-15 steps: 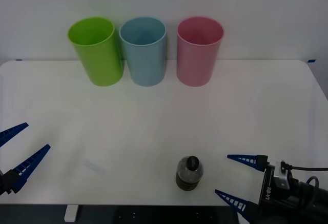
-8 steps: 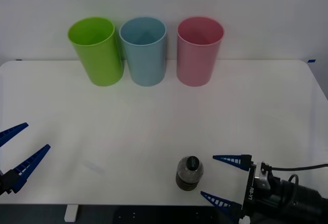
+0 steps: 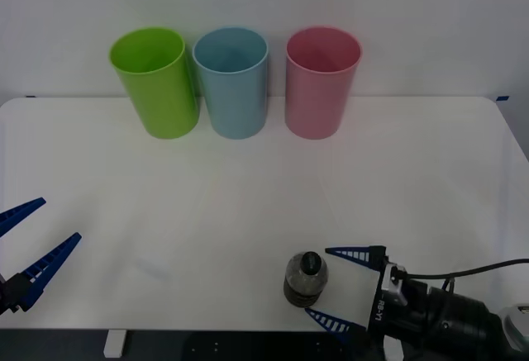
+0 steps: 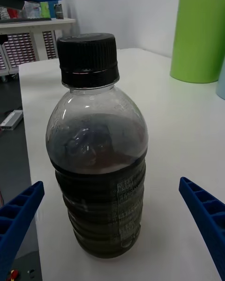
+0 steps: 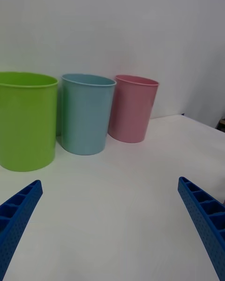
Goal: Grasp the object on the table and drop it into the matching bin: aluminum can to the light blue bin, PET bottle to the pink bin.
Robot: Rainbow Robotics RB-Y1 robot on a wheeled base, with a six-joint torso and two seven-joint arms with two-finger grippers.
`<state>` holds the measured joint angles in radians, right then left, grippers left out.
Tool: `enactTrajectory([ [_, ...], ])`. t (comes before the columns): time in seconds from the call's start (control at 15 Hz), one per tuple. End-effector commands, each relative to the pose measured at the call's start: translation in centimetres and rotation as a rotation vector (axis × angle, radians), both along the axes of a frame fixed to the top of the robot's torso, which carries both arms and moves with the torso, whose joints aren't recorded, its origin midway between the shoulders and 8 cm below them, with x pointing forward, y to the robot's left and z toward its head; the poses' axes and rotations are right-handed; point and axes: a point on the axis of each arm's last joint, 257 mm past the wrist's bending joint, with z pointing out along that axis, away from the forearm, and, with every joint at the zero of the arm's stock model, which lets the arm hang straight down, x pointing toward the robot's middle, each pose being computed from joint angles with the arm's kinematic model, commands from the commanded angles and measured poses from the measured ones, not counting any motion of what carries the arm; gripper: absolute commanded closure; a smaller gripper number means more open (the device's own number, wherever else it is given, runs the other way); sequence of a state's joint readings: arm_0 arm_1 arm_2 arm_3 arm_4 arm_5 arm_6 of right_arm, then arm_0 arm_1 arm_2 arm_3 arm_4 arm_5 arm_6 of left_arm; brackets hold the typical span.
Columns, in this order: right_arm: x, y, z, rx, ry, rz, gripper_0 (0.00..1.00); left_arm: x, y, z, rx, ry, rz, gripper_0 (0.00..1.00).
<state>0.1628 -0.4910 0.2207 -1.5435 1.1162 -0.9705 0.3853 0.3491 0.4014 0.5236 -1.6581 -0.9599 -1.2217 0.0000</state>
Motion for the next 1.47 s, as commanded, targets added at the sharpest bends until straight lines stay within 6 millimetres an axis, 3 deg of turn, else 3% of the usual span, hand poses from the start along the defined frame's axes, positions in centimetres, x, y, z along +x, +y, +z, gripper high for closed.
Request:
enactTrajectory([
  [0.07, 0.6, 1.1, -0.3, -0.006, 0.003, -0.009, 0.00, 0.0, 0.0, 0.0, 0.000, 0.000, 0.000, 0.00],
  [0.67, 1.2, 4.3, -0.9, 0.011, 0.005, -0.008, 0.00, 0.0, 0.0, 0.0, 0.000, 0.000, 0.000, 0.00],
  [0.87, 1.4, 4.4, -1.4, 0.006, 0.002, -0.007, 0.00, 0.0, 0.0, 0.0, 0.000, 0.000, 0.000, 0.00],
  [0.93, 1.4, 4.4, -1.3, 0.006, -0.001, -0.007, 0.07, 0.0, 0.0, 0.0, 0.000, 0.000, 0.000, 0.00],
  [1.07, 1.2, 4.3, -1.5, 0.004, 0.001, -0.010, 0.84, 0.0, 0.0, 0.0, 0.000, 0.000, 0.000, 0.00],
  [1.13, 1.2, 4.3, -1.5, 0.006, 0.004, -0.011, 0.96, 0.0, 0.0, 0.0, 0.000, 0.000, 0.000, 0.00],
  [1.2, 1.3, 4.2, -1.5, 0.007, 0.004, -0.013, 1.00, 0.0, 0.0, 0.0, 0.000, 0.000, 0.000, 0.00],
  [1.47, 1.3, 4.1, -1.5, 0.008, 0.004, -0.015, 1.00, 0.0, 0.0, 0.0, 0.000, 0.000, 0.000, 0.00],
])
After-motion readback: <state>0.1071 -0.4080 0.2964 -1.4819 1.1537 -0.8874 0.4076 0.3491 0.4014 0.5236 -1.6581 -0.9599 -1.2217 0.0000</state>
